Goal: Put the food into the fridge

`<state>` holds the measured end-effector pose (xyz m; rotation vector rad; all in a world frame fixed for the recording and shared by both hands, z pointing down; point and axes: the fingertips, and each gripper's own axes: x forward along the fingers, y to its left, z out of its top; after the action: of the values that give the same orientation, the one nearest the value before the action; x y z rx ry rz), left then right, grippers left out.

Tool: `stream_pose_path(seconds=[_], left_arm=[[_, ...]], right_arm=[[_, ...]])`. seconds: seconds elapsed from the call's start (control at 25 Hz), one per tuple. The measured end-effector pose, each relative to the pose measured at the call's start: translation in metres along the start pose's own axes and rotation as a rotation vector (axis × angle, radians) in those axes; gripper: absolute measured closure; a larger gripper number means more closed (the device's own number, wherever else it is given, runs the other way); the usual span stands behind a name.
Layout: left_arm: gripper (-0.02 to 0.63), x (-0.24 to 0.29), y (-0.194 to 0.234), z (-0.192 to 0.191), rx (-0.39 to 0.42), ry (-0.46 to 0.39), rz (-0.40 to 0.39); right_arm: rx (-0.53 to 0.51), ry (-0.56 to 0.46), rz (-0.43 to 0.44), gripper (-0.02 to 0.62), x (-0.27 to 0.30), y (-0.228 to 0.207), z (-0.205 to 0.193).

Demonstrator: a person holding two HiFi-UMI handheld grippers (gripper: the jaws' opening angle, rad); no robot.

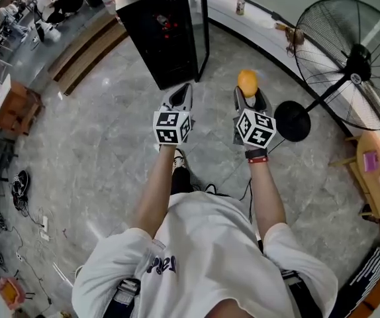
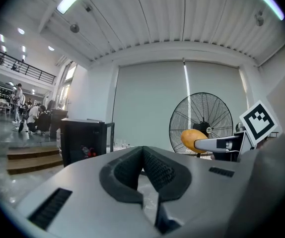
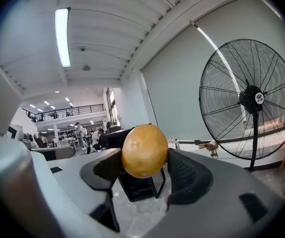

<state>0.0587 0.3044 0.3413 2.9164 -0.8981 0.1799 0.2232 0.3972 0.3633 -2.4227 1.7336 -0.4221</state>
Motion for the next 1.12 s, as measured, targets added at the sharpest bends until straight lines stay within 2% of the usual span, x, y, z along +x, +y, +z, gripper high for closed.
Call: stream_pose_path(seconds=[0.4, 0.84, 1.12], left_arm=[[0.588, 0.015, 0.077, 0.001, -0.025, -0.014, 0.08], [0.588, 0.04, 0.202, 0.009, -0.062, -0.014, 0.199], [0.588, 0.062, 0.268, 0.015, -0.073, -0.016, 0.233]], right_arm=[[-0.016, 0.03, 0.097, 0.295, 0.082, 0.062, -0.007], [-0.057, 0.099, 0.213, 0.295, 0.199, 0.151, -0.018], [-0.06, 0.135, 0.249, 0.295, 0.265, 0.195, -0.021]])
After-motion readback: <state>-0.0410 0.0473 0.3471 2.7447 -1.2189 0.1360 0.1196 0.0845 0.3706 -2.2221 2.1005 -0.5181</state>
